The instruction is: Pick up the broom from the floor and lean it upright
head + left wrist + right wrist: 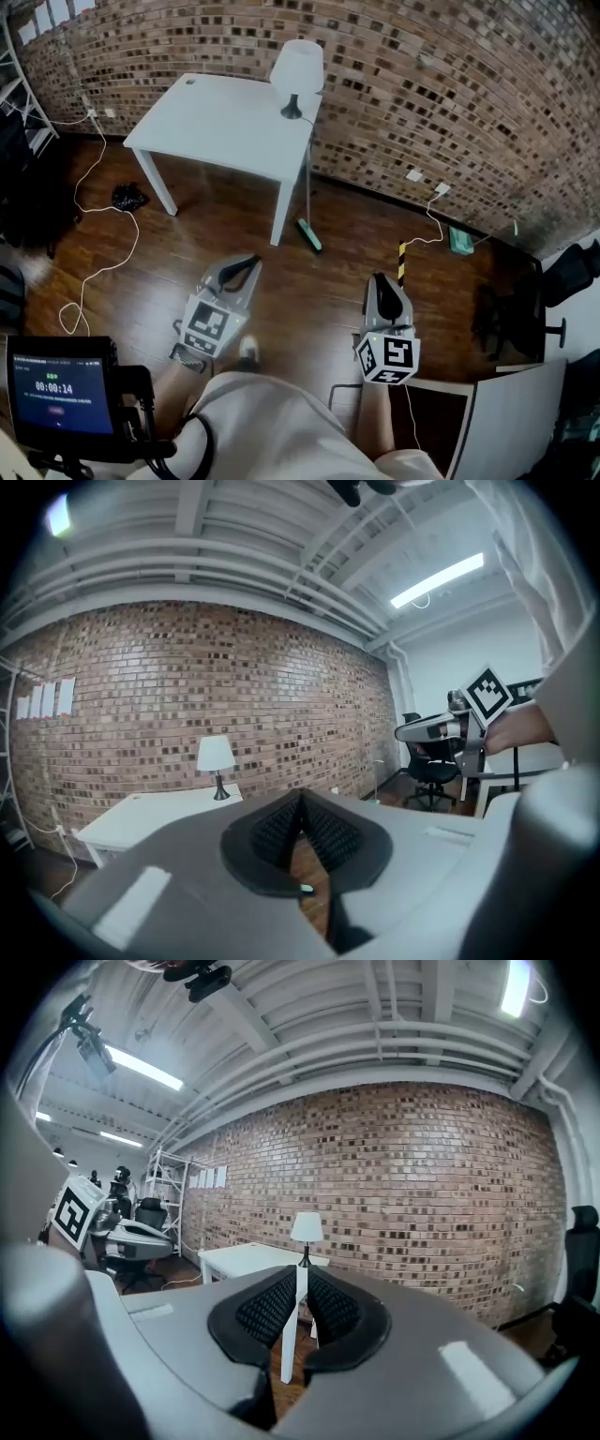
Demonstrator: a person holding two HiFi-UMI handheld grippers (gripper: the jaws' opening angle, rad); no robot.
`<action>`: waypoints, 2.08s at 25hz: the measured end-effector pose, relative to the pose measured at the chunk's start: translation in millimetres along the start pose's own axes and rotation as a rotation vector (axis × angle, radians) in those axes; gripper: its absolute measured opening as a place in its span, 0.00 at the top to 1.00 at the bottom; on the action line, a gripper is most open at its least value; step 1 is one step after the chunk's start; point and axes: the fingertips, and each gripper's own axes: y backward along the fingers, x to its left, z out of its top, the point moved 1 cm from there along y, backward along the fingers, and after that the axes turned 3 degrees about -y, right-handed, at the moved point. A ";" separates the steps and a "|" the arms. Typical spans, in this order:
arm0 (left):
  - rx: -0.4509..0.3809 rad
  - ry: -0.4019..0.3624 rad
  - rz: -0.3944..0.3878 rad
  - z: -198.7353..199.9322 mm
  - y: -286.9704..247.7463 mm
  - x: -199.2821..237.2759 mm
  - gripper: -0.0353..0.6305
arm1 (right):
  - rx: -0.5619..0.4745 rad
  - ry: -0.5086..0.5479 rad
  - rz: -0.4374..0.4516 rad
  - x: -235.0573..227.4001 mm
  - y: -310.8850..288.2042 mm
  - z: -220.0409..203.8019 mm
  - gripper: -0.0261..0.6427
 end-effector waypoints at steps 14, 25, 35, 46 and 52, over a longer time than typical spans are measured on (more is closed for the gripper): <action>-0.057 0.061 0.101 8.1 154.7 -187.5 0.95 | 0.004 -0.004 0.076 -9.5 228.0 -46.1 0.89; -0.043 0.045 0.094 15.1 195.2 -216.1 0.95 | 0.009 -0.031 0.086 15.0 283.1 -56.7 0.92; -0.062 0.031 0.018 21.6 189.0 -208.6 0.95 | -0.006 -0.025 0.010 30.9 268.7 -43.2 0.94; -0.066 0.043 0.027 21.5 179.5 -190.2 0.95 | 0.001 -0.005 0.031 38.7 249.5 -34.8 0.94; -0.067 0.047 0.033 18.1 180.6 -182.0 0.95 | 0.008 0.035 0.031 46.9 244.3 -36.1 0.94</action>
